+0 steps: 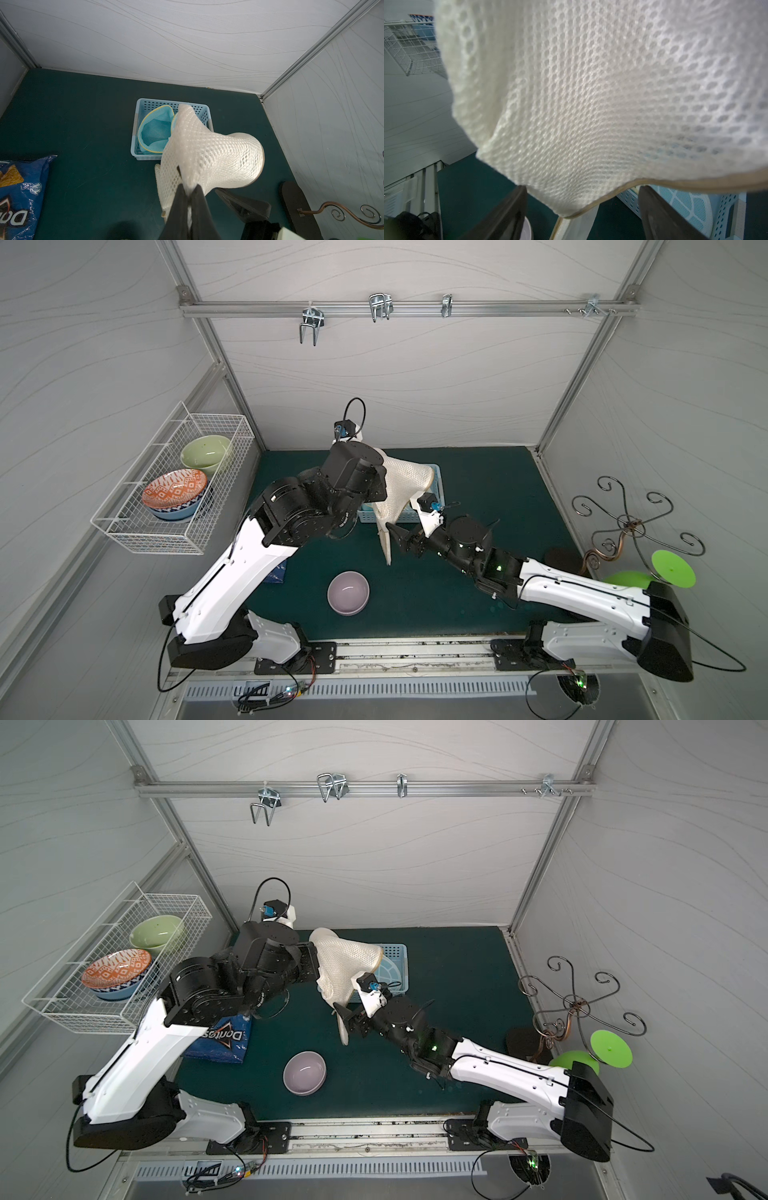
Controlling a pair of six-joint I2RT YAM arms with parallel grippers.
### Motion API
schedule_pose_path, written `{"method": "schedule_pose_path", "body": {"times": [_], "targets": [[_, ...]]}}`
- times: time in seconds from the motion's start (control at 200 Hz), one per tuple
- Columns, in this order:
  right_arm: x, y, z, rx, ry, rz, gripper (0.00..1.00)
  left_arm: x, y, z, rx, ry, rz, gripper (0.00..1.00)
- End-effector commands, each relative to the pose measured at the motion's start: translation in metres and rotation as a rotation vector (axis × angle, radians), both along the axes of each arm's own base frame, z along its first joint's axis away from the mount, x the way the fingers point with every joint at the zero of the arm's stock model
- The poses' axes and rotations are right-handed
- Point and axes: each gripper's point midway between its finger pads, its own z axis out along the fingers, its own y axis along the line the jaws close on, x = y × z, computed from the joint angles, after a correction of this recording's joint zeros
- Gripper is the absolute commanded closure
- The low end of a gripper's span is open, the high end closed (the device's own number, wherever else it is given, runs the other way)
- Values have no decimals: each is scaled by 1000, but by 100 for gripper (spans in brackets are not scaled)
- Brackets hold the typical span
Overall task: Turn the laundry bag inside out
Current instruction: Turn over the laundry bag.
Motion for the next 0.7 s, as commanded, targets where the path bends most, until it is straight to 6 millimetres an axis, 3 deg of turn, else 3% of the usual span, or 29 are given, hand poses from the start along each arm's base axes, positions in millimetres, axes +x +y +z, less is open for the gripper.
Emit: {"method": "schedule_pose_path", "body": {"times": [0.0, 0.155, 0.195, 0.255, 0.28, 0.315, 0.405, 0.545, 0.695], "targets": [[-21, 3, 25, 103, -25, 75, 11, 0, 12, 17, -65, -57, 49, 100], [-10, 23, 21, 55, -15, 53, 15, 1, 2, 13, -112, -32, 32, 100], [-6, 28, 18, 35, -11, 51, 20, 0, -2, 12, -123, -21, 19, 100], [-1, 32, 13, -5, 0, 41, 38, -2, -2, 12, -124, -13, 13, 100], [0, 31, 10, -17, 3, 38, 51, -3, 1, 14, -124, -13, 14, 100], [3, 26, 6, -24, 12, 28, 68, -5, 6, 18, -128, -18, 10, 100], [9, 5, -8, -34, 65, 19, 100, -6, 26, 25, -147, -16, 18, 100], [7, -32, -17, -39, 170, 49, 100, 1, 61, 20, -122, 51, 41, 100], [12, -72, -8, 146, 431, 178, 100, 10, 91, 17, -75, 55, 87, 100]]}}
